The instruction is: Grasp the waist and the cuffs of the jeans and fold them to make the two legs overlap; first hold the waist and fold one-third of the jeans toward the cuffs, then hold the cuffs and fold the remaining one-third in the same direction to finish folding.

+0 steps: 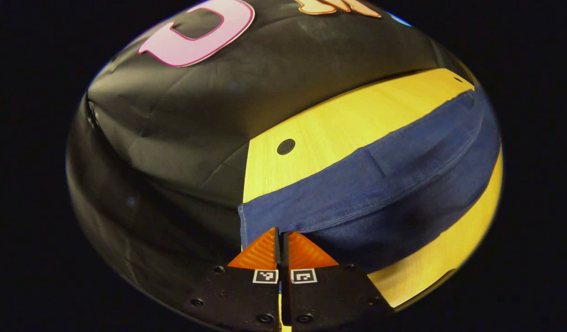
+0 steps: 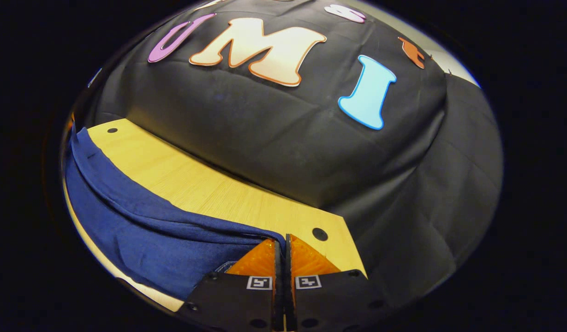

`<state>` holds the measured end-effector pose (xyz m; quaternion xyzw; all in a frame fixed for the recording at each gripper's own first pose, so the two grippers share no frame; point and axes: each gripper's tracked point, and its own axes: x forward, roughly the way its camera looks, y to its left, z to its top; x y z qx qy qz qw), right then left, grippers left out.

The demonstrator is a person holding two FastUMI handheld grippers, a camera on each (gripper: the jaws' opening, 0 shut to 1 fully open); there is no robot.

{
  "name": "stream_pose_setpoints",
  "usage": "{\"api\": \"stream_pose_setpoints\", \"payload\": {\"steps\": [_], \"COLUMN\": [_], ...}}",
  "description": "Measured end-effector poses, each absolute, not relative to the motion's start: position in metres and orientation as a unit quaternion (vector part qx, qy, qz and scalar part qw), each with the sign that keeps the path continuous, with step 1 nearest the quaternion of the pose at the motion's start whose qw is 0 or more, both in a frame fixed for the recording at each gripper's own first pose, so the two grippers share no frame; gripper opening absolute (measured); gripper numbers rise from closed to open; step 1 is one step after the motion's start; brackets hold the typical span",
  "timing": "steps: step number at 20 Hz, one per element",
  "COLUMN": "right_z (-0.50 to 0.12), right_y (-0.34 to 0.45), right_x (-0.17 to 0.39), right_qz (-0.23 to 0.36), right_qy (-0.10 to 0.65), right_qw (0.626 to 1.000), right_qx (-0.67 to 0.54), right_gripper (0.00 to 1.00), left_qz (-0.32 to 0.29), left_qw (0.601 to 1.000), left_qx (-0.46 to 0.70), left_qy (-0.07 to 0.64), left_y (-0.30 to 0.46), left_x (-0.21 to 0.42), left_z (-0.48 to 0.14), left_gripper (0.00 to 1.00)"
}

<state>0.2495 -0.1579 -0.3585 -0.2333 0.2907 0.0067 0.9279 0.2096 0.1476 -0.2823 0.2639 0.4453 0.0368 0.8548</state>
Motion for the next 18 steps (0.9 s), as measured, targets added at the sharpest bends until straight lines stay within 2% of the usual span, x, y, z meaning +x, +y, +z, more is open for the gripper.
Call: {"api": "stream_pose_setpoints", "payload": {"steps": [5, 7, 8, 10, 12, 13, 18], "right_z": [-0.412, -0.42, -0.418, -0.404, -0.391, -0.39, -0.399], "right_y": [-0.157, -0.161, -0.164, -0.182, -0.206, -0.223, -0.294], "right_x": [0.261, 0.261, 0.258, 0.26, 0.255, 0.25, 0.217], "right_qz": [0.012, 0.003, 0.002, -0.023, -0.06, -0.08, -0.179], "right_qy": [0.325, 0.335, 0.341, 0.335, 0.33, 0.335, 0.362], "right_qw": [0.92, 0.918, 0.919, 0.924, 0.929, 0.928, 0.913], "right_qx": [-0.218, -0.211, -0.2, -0.185, -0.159, -0.144, -0.064], "right_gripper": [0.04, 0.07, 0.38, 1.0, 0.99, 0.99, 1.0], "left_qz": [0.052, 0.062, 0.057, 0.036, 0.044, 0.048, 0.041], "left_qw": [0.85, 0.855, 0.86, 0.877, 0.897, 0.908, 0.942], "left_qx": [0.241, 0.237, 0.219, 0.181, 0.168, 0.168, 0.147], "left_qy": [0.465, 0.458, 0.458, 0.445, 0.407, 0.381, 0.3], "left_y": [0.15, 0.15, 0.148, 0.129, 0.122, 0.116, 0.089], "left_x": [0.232, 0.238, 0.237, 0.231, 0.24, 0.243, 0.246], "left_z": [-0.317, -0.321, -0.325, -0.327, -0.299, -0.287, -0.241], "left_gripper": [0.0, 0.0, 0.0, 0.5, 1.0, 0.95, 0.95]}}
